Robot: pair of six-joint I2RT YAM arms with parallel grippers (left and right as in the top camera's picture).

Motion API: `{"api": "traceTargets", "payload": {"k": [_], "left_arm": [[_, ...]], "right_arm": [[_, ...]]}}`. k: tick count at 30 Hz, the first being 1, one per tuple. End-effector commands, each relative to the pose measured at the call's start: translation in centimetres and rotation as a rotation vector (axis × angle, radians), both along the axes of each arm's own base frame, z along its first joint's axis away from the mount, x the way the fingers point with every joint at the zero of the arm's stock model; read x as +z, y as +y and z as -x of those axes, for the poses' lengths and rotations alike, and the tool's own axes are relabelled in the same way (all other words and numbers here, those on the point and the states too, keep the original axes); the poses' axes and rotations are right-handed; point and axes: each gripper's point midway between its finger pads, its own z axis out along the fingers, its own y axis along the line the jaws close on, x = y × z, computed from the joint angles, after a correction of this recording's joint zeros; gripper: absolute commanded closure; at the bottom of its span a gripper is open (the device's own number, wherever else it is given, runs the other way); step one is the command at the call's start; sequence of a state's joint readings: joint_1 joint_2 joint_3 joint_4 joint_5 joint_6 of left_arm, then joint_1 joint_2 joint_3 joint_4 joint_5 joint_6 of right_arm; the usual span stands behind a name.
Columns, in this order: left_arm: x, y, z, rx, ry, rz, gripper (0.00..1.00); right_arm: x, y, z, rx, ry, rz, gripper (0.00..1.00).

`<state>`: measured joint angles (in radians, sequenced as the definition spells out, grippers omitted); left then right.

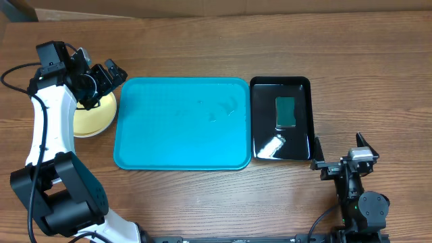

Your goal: Clean dirty plates on tray and stack at the side

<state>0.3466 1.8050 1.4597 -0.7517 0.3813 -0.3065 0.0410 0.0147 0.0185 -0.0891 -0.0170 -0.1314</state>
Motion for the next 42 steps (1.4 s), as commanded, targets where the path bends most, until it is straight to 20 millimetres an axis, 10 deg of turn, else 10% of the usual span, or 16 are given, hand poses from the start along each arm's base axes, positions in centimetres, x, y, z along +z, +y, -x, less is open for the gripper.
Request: {"api": "traceTargets", "payload": {"k": [1, 33, 38, 42], "left_arm": [[0.3, 0.2, -0.3, -0.017, -0.012, -0.018, 0.00], [0.4, -0.6, -0.4, -0.030, -0.008, -0.051, 0.00], [3.1, -4.5, -0.8, -0.098, -0.051, -0.195, 0.00], [7.9, -12.3, 0.0, -0.245, -0.176, -0.281, 0.00]], "right_arm": [[-0.1, 0.6, 0.0, 0.024, -0.005, -0.012, 0.00], [-0.1, 0.6, 0.1, 0.026, -0.006, -0.012, 0.00], [-0.1, 0.6, 0.1, 0.026, -0.005, -0.012, 0.00], [-0.1, 0.6, 0.1, 0.026, -0.005, -0.012, 0.00]]}}
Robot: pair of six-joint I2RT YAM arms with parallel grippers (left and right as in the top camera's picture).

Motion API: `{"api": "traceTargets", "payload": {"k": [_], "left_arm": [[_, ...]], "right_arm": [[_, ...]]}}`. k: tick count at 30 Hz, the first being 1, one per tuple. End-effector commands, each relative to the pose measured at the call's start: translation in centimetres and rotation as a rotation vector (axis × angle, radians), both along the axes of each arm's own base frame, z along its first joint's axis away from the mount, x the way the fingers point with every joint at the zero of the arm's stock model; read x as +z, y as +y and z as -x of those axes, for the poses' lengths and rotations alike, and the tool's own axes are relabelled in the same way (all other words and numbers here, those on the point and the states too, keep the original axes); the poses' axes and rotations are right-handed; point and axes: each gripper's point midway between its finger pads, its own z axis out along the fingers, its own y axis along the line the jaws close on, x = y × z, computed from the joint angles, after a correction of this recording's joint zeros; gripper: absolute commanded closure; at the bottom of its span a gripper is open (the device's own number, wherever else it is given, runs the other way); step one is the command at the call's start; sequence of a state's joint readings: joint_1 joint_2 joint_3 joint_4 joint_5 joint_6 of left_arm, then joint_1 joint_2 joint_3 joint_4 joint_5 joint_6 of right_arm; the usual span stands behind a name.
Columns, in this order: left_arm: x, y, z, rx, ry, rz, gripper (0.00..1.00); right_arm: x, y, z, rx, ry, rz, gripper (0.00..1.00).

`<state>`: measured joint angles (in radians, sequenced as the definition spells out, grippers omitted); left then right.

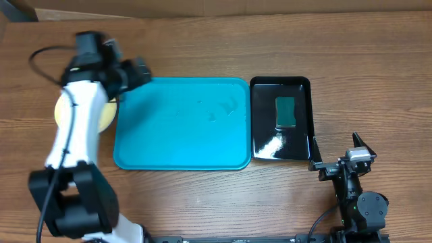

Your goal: Clean dirty plates on tray and stack at the side

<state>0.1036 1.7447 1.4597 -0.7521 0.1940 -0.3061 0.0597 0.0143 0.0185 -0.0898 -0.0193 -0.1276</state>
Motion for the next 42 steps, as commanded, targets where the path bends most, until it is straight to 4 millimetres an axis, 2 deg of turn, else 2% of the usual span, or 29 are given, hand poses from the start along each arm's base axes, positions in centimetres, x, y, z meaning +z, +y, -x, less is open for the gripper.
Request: {"api": "traceTargets", "payload": {"k": [1, 3, 5, 8, 12, 15, 17, 19, 23, 28, 31, 33, 35, 39, 42], "left_arm": [[7.3, -6.5, 1.3, -0.147, -0.183, -0.094, 0.00], [9.7, -9.5, 2.5, -0.216, -0.243, -0.084, 0.00], [12.3, -11.6, 3.9, -0.266, -0.311, -0.073, 0.00], [16.2, -12.9, 6.3, -0.305, -0.415, -0.056, 0.00], [20.8, -10.2, 8.7, -0.249, -0.542, -0.099, 0.00], [22.9, -7.6, 10.9, -0.188, -0.609, -0.096, 0.00], [23.2, -6.0, 12.4, -0.146, -0.634, -0.103, 0.00], [22.6, -4.3, 14.1, -0.098, -0.643, -0.118, 0.00], [19.4, -2.0, 17.3, -0.022, -0.636, -0.144, 0.00], [14.6, -1.0, 20.3, 0.031, -0.676, -0.169, 0.00], [13.3, -1.0, 21.0, 0.039, -0.776, -0.170, 0.00], [13.5, -1.0, 21.1, 0.047, -0.887, -0.176, 0.00], [14.6, -0.9, 21.3, 0.062, -1.017, -0.180, 0.00], [18.7, -0.8, 23.0, 0.099, -1.347, -0.190, 0.00], [20.6, -0.9, 24.9, 0.111, -1.522, -0.197, 0.00]], "right_arm": [[-0.1, 0.1, 0.0, 0.005, -0.006, -0.008, 0.00], [-0.1, 0.1, 0.0, 0.005, -0.006, -0.008, 0.00], [-0.1, 0.1, 0.0, 0.005, -0.006, -0.008, 0.00], [-0.1, 0.1, 0.0, 0.005, -0.006, -0.008, 0.00], [-0.1, 0.1, 0.0, 0.005, -0.006, -0.008, 0.00], [-0.1, 0.1, 0.0, 0.005, -0.006, -0.008, 0.00], [-0.1, 0.1, 0.0, 0.005, -0.006, -0.008, 0.00], [-0.1, 0.1, 0.0, 0.005, -0.006, -0.008, 0.00], [-0.1, 0.1, 0.0, 0.005, -0.006, -0.008, 0.00], [-0.1, 0.1, 0.0, 0.005, -0.006, -0.008, 0.00], [-0.1, 0.1, 0.0, 0.005, -0.006, -0.008, 0.00], [-0.1, 0.1, 0.0, 0.005, -0.006, -0.008, 0.00], [-0.1, 0.1, 0.0, 0.005, -0.006, -0.008, 0.00], [-0.1, 0.1, 0.0, 0.005, -0.006, -0.008, 0.00], [-0.1, 0.1, 0.0, 0.005, -0.006, -0.008, 0.00]]}}
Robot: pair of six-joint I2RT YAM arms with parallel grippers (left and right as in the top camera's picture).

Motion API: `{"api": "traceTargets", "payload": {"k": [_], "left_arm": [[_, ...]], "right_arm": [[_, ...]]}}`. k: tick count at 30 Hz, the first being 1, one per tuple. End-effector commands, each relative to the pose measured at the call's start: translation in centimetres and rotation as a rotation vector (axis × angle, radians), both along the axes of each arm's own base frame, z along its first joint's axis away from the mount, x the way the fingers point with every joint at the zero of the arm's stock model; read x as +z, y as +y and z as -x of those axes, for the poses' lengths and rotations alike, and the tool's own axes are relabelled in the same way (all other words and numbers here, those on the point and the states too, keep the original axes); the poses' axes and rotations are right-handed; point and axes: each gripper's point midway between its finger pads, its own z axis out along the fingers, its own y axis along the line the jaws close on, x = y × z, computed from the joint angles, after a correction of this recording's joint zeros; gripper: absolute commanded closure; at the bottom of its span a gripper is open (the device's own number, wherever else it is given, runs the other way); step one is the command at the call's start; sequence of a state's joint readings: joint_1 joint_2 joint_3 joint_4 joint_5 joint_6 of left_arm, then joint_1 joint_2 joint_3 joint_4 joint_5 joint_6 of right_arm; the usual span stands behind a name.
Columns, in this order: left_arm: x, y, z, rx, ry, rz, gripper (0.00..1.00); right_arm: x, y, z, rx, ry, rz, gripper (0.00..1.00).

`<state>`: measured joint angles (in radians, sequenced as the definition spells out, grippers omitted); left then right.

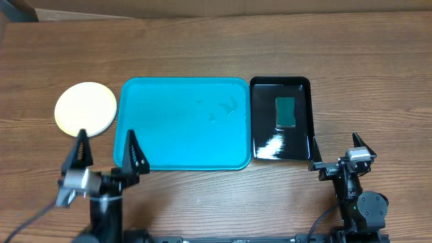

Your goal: Clean dirty plates on tray and stack at the side

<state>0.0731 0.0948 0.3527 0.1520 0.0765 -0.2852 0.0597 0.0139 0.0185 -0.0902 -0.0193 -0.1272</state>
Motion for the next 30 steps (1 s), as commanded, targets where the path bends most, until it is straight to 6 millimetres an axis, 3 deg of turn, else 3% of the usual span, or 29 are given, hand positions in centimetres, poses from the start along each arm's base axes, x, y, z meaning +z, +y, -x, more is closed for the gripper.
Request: {"api": "traceTargets", "payload": {"k": [1, 5, 8, 12, 22, 26, 30], "left_arm": [[0.7, 0.1, 1.8, 0.013, -0.149, -0.004, 0.00], [0.0, 0.0, 1.4, -0.016, -0.156, 0.023, 0.00], [-2.0, 0.1, 0.4, -0.015, -0.109, 0.031, 0.00], [-6.4, 0.2, -1.6, -0.012, -0.013, 0.040, 0.00], [-14.8, 1.1, -4.0, 0.037, 0.266, 0.085, 0.00], [-19.9, 1.4, -4.1, 0.071, 0.475, 0.066, 0.00], [-20.1, 1.1, -4.1, 0.077, 0.486, -0.066, 0.00]], "right_arm": [[-0.1, 0.1, 0.0, 0.005, -0.006, -0.008, 0.00], [-0.1, 0.1, 0.0, 0.005, -0.006, -0.008, 0.00], [-0.1, 0.1, 0.0, 0.005, -0.006, -0.008, 0.00], [-0.1, 0.1, 0.0, 0.005, -0.006, -0.008, 0.00], [-0.1, 0.1, 0.0, 0.005, -0.006, -0.008, 0.00], [-0.1, 0.1, 0.0, 0.005, -0.006, -0.008, 0.00], [-0.1, 0.1, 0.0, 0.005, -0.006, -0.008, 0.00]]}}
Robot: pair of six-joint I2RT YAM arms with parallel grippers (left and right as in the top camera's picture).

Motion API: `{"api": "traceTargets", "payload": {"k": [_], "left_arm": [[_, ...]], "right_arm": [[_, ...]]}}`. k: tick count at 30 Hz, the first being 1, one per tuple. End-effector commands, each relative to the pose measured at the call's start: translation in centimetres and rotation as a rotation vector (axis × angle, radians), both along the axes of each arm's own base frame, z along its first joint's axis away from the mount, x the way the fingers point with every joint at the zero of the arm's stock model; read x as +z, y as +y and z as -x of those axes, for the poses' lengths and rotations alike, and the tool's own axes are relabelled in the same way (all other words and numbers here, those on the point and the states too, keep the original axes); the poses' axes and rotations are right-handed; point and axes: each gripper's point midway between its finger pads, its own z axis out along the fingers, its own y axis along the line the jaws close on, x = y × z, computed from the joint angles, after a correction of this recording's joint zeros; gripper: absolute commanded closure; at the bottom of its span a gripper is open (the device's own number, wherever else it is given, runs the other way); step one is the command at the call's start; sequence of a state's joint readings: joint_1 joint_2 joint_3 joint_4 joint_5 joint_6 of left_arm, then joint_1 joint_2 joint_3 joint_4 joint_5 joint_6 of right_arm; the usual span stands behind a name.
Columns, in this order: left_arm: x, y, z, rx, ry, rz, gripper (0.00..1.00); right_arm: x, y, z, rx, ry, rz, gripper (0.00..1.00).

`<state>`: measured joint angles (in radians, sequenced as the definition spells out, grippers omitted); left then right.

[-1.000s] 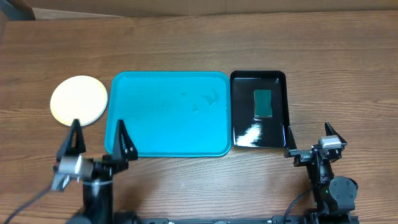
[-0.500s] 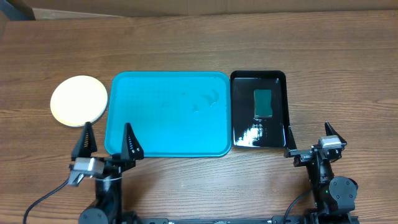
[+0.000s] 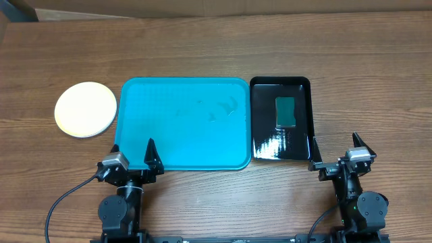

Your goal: Clean dirty plates on tray and stack at the side

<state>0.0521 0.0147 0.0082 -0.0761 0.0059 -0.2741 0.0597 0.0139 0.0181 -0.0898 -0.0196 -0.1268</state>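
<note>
A cream plate lies on the table left of the teal tray, apart from it; whether it is one plate or a stack cannot be told from above. The teal tray holds no plates, only faint smears near its middle. My left gripper rests open at the tray's near left corner, nothing between its fingers. Over at the near right, my right gripper stands open and empty too.
A black tray sits against the teal tray's right edge, with a green sponge inside it. A cardboard edge runs along the far side of the table.
My left arm has drawn back and to the right, from beside the tray's near left edge to its resting spot at the tray's near left corner. The right arm is unmoved.
My left gripper was over the cream plate at the left of the teal tray. Then it was at the tray's far left corner, the plate lying behind the arm. Later it stood open near the table's front, and now sits folded there.
</note>
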Motion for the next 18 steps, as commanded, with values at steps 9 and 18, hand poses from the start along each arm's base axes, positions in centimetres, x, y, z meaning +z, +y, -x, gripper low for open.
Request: {"api": "traceTargets", "payload": {"k": [9, 18], "left_arm": [[0.06, 0.04, 0.04, -0.007, 0.002, -0.164, 0.00], [0.04, 0.06, 0.04, -0.007, 0.003, -0.163, 0.00]], "right_arm": [[-0.10, 0.11, 0.01, 0.005, -0.006, -0.007, 0.00], [-0.10, 0.11, 0.01, 0.005, -0.006, -0.007, 0.00]]}}
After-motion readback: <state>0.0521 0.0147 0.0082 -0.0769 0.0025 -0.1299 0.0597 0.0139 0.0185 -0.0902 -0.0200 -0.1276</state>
